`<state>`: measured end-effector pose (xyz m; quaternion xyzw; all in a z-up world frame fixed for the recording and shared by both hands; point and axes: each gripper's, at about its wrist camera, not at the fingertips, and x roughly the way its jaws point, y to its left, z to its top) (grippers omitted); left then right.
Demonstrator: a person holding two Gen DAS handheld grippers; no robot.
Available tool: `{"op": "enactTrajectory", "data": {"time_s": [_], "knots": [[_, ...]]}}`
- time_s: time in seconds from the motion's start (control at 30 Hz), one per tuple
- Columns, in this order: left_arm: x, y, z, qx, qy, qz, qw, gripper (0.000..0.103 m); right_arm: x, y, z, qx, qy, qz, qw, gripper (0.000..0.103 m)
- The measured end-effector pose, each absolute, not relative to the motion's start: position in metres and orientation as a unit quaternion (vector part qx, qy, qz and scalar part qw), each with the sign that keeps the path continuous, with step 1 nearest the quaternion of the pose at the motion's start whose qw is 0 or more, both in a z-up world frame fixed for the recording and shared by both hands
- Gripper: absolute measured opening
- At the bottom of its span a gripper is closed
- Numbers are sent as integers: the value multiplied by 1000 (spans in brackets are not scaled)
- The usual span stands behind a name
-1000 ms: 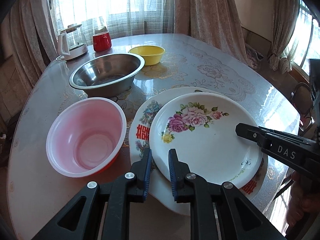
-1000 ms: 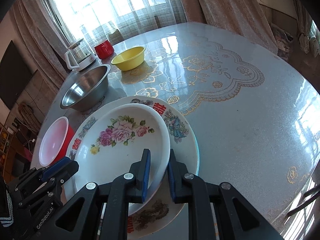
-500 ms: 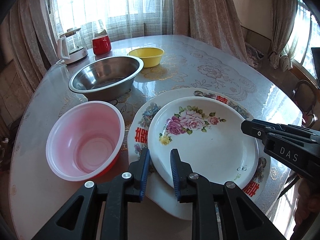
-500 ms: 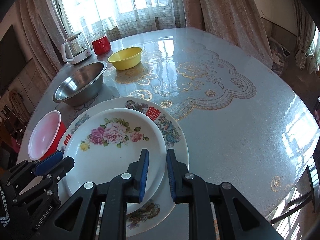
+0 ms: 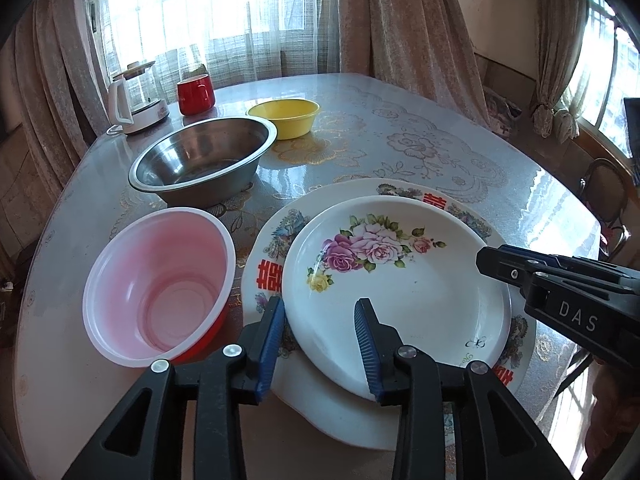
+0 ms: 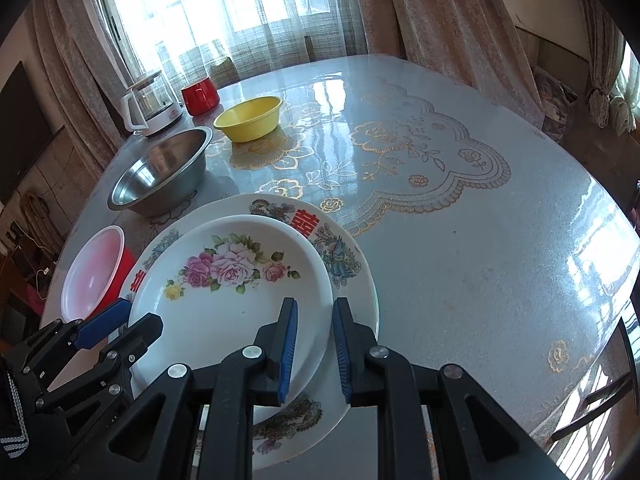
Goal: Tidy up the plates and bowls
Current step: 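Withdraw both open grippers from the plate stack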
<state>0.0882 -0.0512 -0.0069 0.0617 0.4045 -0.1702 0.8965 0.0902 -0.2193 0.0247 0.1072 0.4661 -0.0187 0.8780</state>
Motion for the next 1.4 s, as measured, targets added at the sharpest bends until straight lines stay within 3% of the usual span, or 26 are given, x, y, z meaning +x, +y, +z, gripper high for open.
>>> {"op": "enactTrajectory", "data": {"time_s": [0.2,0.37,1.0,1.4], "knots": [[84,-50,-3,53,405,-171,897,59,85,-222,25,124,462,-14,878,21],[82,-46,-1,53,409,-161,897,65,82,-224,27,134,458,-13,879,24],[81,-16,17,20,416,-140,898,78,73,-221,46,155,434,-13,887,33],[138,45,44,-35,406,-90,909,84,108,-203,62,158,433,29,887,39]]}}
